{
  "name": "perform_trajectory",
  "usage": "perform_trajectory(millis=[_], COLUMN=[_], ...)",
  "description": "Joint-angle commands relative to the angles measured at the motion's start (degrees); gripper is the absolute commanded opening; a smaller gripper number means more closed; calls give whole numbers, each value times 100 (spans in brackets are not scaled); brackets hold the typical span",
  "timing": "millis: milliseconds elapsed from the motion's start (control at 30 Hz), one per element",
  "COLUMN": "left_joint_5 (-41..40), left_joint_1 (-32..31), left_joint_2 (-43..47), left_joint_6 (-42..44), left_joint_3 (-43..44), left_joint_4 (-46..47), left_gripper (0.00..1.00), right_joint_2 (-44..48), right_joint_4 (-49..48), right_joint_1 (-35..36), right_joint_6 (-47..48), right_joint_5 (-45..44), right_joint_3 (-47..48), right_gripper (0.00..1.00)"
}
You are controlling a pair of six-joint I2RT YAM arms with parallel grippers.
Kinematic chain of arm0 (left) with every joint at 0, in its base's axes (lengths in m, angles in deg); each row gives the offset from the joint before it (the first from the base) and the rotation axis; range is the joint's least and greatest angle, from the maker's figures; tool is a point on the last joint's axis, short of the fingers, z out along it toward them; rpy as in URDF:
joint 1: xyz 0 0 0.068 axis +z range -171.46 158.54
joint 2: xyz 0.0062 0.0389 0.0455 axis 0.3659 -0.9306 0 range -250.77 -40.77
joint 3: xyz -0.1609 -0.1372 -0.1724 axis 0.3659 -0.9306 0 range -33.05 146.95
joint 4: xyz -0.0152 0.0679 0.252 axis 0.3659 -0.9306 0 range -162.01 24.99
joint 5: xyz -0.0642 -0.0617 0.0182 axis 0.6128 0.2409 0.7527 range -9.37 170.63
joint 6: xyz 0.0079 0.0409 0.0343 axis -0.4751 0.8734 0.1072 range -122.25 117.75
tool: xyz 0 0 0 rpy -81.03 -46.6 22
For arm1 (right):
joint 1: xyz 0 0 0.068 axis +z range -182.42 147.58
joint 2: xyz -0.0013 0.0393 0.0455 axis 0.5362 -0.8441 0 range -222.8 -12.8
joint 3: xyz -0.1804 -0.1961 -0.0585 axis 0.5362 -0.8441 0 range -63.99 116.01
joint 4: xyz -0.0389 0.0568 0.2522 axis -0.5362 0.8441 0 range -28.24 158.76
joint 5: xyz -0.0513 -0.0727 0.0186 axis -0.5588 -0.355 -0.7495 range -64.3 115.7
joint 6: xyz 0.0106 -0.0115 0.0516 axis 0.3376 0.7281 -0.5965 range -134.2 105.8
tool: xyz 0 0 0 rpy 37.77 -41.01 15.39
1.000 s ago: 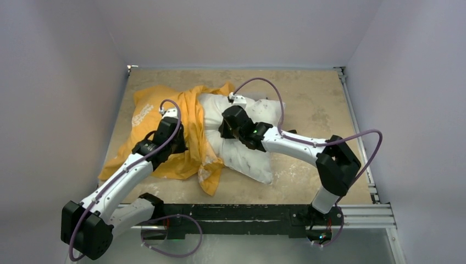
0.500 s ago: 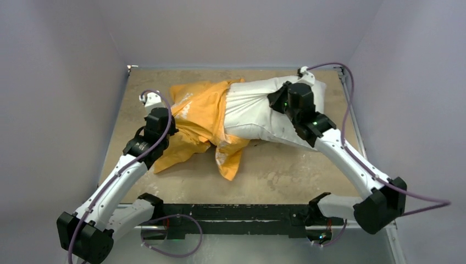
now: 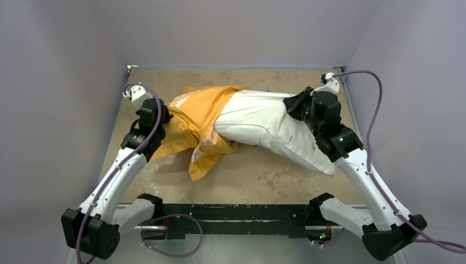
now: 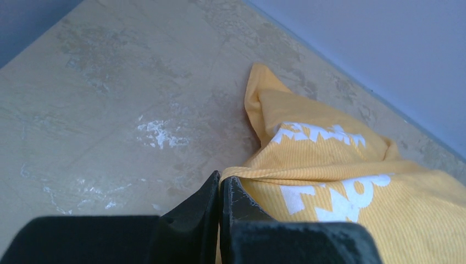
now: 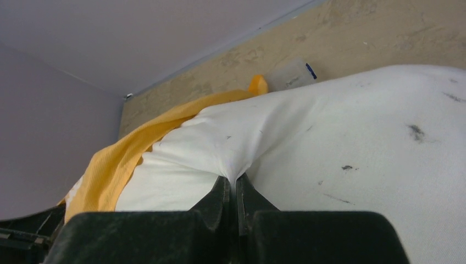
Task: Remove the pillowcase from the pillow
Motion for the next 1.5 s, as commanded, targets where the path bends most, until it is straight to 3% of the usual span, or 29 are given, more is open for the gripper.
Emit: perform_trajectory(millis=[0,133,200,400,433,467,600,700,800,933,1300,1367,1400,1433,1467], left_joint_5=[-2097,-558,-109,4,94,238,957,1757,2344,2794,2683,2634,2618,2615,2630], left_joint_1=[671,695,695,691,693,695,687,687,681,546,-115,-173,-201,-232,-271], left_joint_2=[-532,-1102,-1094,-451,-393,-363,-436,-607,-893,-1435,-2327,-2509,-2607,-2707,-2805], left_joint_6=[458,750,795,1081,1179,1300,1486,1592,1671,1746,2109,2147,2173,2187,2201], left_joint_3=[608,1364,1331,839,831,844,1084,1202,1350,1732,2321,2514,2628,2706,2786], left_joint_4=[80,-41,-99,-101,-115,-119,-251,-227,-190,-308,-403,-471,-504,-522,-543], left_gripper=[0,0,0,29,35,41,57,69,78,82,85,85,85,85,85], right_joint_2=[678,925,973,889,834,782,405,-212,-849,-1804,-3855,-4067,-4096,-4071,-4004], right_joint_4=[-705,-1271,-1326,-1384,-1362,-1357,-1391,-1356,-1466,-1727,-2755,-2885,-2963,-3027,-3094], right_joint_1=[-544,-544,-535,-537,-539,-540,-533,-518,-377,-87,867,1043,1115,1212,1282], right_joint_6=[469,1465,1716,2125,2143,2124,2037,2036,2000,2030,2252,2239,2218,2185,2141], right_joint_5=[-1314,321,1295,2835,2927,2921,2709,2607,2292,2102,2451,2432,2413,2359,2282], right_joint_3=[262,29,-41,-341,-363,-361,-237,-27,76,207,123,11,-55,-150,-214], right_gripper=[0,0,0,3,9,20,75,92,99,99,98,85,71,51,25])
